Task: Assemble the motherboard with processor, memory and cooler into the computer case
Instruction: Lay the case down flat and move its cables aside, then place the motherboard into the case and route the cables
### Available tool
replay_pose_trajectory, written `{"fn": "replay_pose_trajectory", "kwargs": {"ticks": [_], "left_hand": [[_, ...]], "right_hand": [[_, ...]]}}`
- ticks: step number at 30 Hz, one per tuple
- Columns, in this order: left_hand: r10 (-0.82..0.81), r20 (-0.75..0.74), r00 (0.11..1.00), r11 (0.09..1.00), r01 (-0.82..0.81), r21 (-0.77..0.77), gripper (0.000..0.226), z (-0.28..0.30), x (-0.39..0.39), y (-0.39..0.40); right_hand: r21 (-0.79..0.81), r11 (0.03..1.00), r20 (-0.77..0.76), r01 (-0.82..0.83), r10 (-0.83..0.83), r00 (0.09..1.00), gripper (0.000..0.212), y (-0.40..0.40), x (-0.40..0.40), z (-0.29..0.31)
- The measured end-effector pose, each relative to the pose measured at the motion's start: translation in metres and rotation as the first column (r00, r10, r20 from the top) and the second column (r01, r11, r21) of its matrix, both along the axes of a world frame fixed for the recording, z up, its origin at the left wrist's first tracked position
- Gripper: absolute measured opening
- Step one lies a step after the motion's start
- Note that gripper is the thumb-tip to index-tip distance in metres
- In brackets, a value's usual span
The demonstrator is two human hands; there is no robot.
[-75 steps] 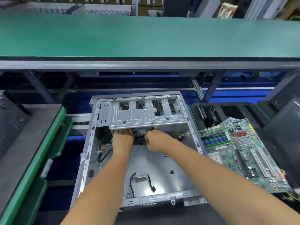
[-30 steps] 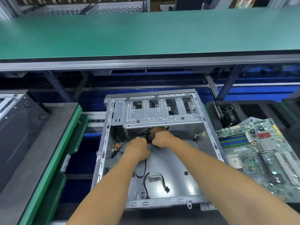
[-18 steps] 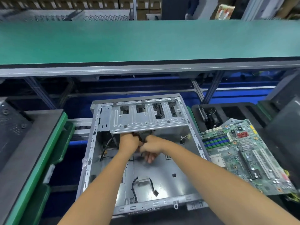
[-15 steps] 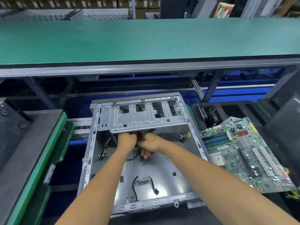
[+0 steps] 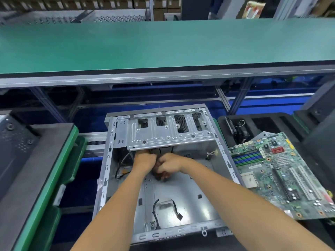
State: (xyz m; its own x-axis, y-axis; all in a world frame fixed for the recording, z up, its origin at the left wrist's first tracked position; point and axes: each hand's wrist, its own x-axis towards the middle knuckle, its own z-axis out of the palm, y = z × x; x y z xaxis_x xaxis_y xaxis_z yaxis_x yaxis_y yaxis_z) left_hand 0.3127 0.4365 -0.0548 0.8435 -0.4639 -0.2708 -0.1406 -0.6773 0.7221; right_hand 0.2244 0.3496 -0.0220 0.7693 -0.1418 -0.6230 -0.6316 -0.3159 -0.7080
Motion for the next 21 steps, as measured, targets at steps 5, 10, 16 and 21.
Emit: {"fn": "replay_pose_trajectory", "kwargs": {"ticks": [5,10,16,21], "left_hand": [[0.046,-0.23,0.972,0.998,-0.035,0.051,0.024,0.013,0.003,-0.001],[-0.05,-0.885,0.464,0.998,0.0,-0.056,0.04,0.022,-0.003,0.003],[-0.243,-0.912,0.33,0.933,0.336,-0.127,0.04,0.042,-0.022,0.01],[-0.401,-0.84,0.364,0.862,0.46,-0.212,0.043,0.059,-0.042,0.006]], "right_hand": [[-0.015,0.998,-0.045,-0.063,0.062,0.997,0.01,0.0,-0.003,0.008],[-0.109,0.96,-0.184,-0.258,0.236,0.954,0.024,0.005,-0.013,0.022],[-0.151,0.928,-0.244,-0.341,0.299,0.922,0.012,0.005,-0.044,0.05],[-0.097,0.94,-0.197,-0.327,0.304,0.932,0.009,-0.016,-0.068,0.089]]}}
